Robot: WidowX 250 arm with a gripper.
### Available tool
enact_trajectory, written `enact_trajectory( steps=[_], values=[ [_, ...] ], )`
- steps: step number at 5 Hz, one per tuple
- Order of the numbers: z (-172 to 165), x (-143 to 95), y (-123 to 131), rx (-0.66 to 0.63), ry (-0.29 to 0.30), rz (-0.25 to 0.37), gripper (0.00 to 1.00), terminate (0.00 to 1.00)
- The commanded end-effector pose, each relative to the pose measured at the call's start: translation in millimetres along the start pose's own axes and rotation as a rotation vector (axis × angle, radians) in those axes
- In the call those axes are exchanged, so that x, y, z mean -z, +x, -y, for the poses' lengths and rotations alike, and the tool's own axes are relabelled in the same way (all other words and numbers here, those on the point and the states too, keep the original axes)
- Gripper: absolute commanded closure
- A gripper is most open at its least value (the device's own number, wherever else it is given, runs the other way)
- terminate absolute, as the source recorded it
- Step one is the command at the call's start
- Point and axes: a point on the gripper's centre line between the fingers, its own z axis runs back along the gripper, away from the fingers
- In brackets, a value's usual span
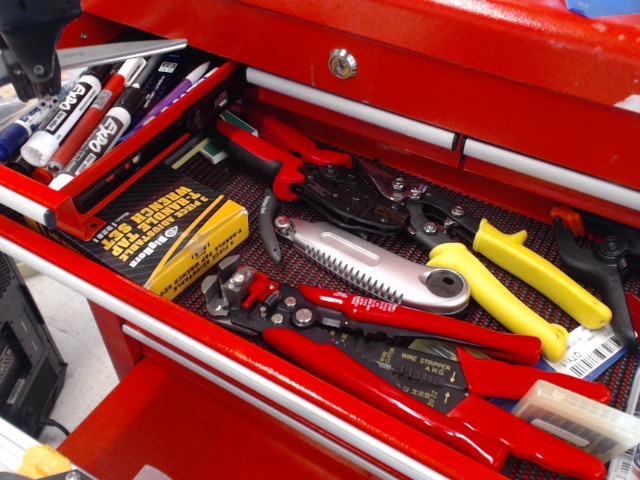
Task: Pick up scissors and put into drawer
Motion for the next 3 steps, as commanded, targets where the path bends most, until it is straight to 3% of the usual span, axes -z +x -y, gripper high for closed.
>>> enact_trajectory(
  steps=[1, 2, 3],
  values=[
    [-25.0, 9.6, 21.9, 0.043, 0.018, 0.102, 0.0, 0.0],
    [-25.0, 9.6, 21.9, 0.043, 0.018, 0.102, 0.0, 0.0],
    [-25.0, 9.6, 21.9, 0.043, 0.018, 0.102, 0.0, 1.0]
  ],
)
